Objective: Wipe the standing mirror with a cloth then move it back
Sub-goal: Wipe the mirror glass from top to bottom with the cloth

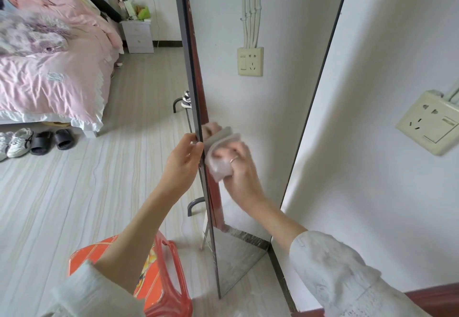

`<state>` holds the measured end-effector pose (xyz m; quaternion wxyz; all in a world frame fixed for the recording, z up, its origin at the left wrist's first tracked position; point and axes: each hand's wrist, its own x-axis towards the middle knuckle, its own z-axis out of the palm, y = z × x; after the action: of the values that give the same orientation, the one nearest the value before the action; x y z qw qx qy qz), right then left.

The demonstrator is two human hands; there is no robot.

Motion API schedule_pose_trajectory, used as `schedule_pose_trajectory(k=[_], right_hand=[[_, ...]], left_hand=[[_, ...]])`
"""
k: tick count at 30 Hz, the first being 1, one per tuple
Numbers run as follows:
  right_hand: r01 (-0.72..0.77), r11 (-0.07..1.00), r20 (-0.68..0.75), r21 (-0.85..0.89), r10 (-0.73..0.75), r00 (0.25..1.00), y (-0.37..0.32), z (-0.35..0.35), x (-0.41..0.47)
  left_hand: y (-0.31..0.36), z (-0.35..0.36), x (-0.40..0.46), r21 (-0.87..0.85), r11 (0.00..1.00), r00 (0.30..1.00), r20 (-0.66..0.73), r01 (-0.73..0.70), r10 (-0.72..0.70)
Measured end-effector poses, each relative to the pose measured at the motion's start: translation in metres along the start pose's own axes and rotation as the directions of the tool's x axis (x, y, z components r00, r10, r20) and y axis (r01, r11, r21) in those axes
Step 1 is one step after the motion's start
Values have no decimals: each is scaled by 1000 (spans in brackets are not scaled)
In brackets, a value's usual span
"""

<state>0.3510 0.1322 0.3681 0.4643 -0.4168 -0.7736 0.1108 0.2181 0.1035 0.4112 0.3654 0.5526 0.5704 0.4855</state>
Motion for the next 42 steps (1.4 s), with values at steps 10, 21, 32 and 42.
schedule_pose_trajectory(k=[10,21,32,42], right_hand=[[111,993,161,-32,-105,981,19,-4,-15],[-151,982,101,112,140,985,48,18,-31],[-541,824,287,169,484,827,74,16,-53],[-415,798,317,436,296,901,53,40,-60]], left_hand=[[-3,2,3,28,999,1000,17,-24,24],[-16,6,2,-1,999,995,83,-51,51],[-65,29,-15,-21,997,991,115,69,-66],[-88,33,-20,-212,967,987,100,141,-122]])
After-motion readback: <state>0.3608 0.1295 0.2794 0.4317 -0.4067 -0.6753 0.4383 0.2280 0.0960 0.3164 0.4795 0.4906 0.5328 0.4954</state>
